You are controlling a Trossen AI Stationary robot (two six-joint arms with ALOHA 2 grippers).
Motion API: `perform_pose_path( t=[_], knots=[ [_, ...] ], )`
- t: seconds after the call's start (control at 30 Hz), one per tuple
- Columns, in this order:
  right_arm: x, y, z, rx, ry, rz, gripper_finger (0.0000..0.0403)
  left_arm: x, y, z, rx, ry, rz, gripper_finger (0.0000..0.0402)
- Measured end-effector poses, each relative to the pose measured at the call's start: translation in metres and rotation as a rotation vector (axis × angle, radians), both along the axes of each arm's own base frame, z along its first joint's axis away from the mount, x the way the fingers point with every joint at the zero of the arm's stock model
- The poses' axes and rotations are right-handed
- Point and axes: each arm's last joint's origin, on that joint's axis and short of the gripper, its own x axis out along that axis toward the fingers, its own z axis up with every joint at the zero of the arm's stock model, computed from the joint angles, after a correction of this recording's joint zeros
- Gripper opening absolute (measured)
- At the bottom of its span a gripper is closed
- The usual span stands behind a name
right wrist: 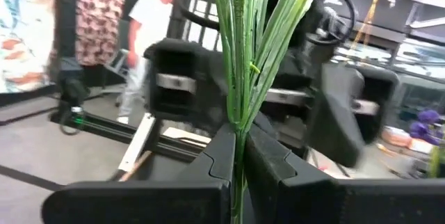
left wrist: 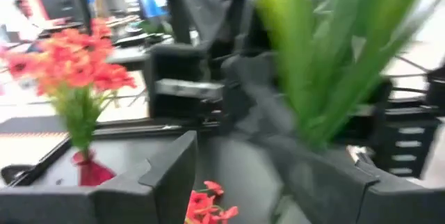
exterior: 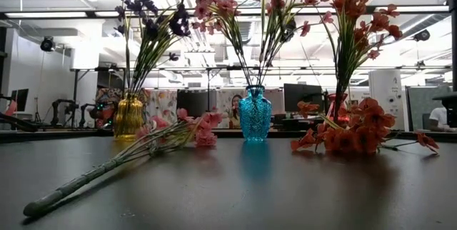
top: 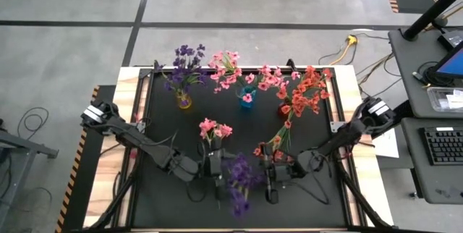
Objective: Sort flowers into vase by color
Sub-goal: Put the purple flower into the yellow vase
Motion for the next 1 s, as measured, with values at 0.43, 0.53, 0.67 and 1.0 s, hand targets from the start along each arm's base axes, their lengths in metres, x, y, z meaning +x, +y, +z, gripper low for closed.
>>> perform_pose_path(
  t=[0.43,0.53,0.67,1.0],
  knots=[
    [0.022,-0.005,0.003,-0.024,-0.012,-0.037,0.0017,0.0,-0.002,0.0,0.043,-0.001,-0.064,0.0149],
    [0.023,-0.006,0.003,-0.026,-0.006,-0.05,0.0017,0.001,-0.001,0.0,0.048,-0.001,-0.046,0.0101],
    [0.023,-0.007,0.003,-0.037,0.004,-0.085,0.0017,0.002,0.001,0.0,0.055,0.0,-0.003,0.0042],
    [0.022,-0.007,0.002,0.02,0.036,-0.121,0.004,0.001,0.002,0.0,0.041,0.005,0.02,0.001]
  ],
)
